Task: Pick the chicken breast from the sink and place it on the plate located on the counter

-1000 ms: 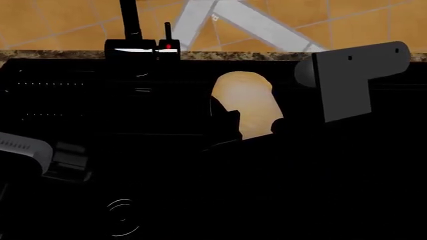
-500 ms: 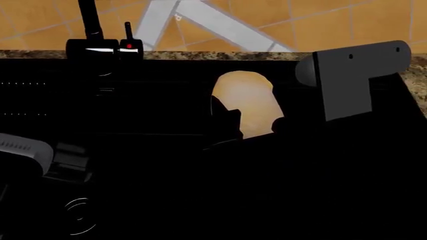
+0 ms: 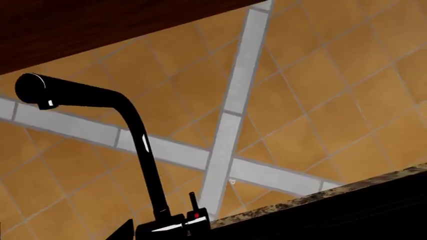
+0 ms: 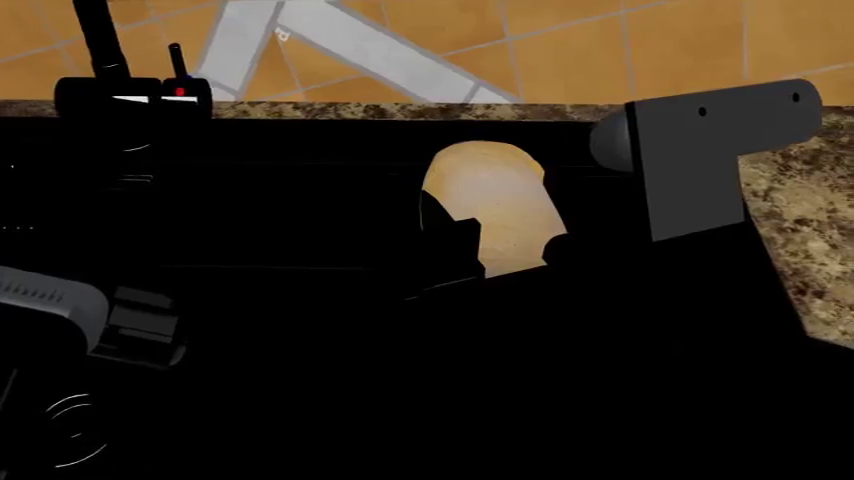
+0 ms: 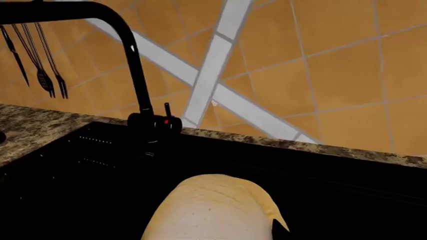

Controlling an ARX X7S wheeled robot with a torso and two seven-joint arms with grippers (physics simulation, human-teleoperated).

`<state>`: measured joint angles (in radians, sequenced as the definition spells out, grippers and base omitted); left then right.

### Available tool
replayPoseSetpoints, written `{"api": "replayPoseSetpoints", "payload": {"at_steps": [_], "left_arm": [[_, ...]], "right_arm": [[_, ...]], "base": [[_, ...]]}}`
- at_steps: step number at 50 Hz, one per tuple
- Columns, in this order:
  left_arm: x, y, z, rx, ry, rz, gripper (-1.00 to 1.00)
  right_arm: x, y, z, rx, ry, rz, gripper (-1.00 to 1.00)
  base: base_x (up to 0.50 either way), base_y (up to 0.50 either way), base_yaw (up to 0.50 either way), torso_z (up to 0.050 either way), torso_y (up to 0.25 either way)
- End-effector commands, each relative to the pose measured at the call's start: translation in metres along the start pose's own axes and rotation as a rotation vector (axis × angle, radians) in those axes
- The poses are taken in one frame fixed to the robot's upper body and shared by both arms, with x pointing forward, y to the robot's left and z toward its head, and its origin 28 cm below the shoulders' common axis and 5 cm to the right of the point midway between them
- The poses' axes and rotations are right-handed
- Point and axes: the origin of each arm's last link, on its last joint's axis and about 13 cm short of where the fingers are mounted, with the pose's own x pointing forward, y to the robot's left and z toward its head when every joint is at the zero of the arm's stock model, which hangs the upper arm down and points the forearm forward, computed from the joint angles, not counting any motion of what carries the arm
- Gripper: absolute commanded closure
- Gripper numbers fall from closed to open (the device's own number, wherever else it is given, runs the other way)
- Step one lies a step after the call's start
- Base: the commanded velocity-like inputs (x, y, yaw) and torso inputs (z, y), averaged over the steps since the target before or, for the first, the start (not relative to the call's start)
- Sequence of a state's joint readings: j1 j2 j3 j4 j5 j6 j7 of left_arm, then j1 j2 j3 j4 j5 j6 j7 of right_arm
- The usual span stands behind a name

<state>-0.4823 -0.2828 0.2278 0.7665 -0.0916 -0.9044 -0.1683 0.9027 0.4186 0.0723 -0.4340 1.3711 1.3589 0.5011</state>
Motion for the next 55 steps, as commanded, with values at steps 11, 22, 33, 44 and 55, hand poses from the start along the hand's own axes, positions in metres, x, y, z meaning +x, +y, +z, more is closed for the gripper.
{"api": "replayPoseSetpoints", "payload": {"at_steps": [11, 22, 33, 44, 55], "left_arm": [[-0.0002, 0.0011, 0.0021, 0.0, -0.001, 0.003, -1.0], [-0.0003, 0.0009, 0.0023, 0.001, -0.002, 0.002, -1.0], [0.0009, 0.0001, 0.002, 0.001, -0.001, -0.001, -1.0], [0.0009, 0.0, 0.0027, 0.001, -0.003, -0.003, -1.0], [0.0004, 0.0003, 0.0027, 0.001, -0.003, -0.002, -1.0]], "right_arm": [[-0.0009, -0.0006, 0.0026, -0.014, -0.011, 0.003, 1.0], [-0.0013, -0.001, 0.0025, -0.014, -0.012, 0.002, 1.0], [-0.0012, -0.0016, 0.0029, -0.013, -0.011, 0.0, 1.0], [-0.0017, -0.0018, 0.0037, -0.013, -0.013, 0.0, 1.0], [-0.002, -0.0013, 0.0041, -0.015, -0.013, 0.0, 1.0]], "base": [[0.0, -0.24, 0.0, 0.0, 0.0], [0.0, -0.24, 0.0, 0.0, 0.0], [0.0, -0.24, 0.0, 0.0, 0.001], [0.0, -0.24, 0.0, 0.0, 0.0], [0.0, -0.24, 0.0, 0.0, 0.0]]}}
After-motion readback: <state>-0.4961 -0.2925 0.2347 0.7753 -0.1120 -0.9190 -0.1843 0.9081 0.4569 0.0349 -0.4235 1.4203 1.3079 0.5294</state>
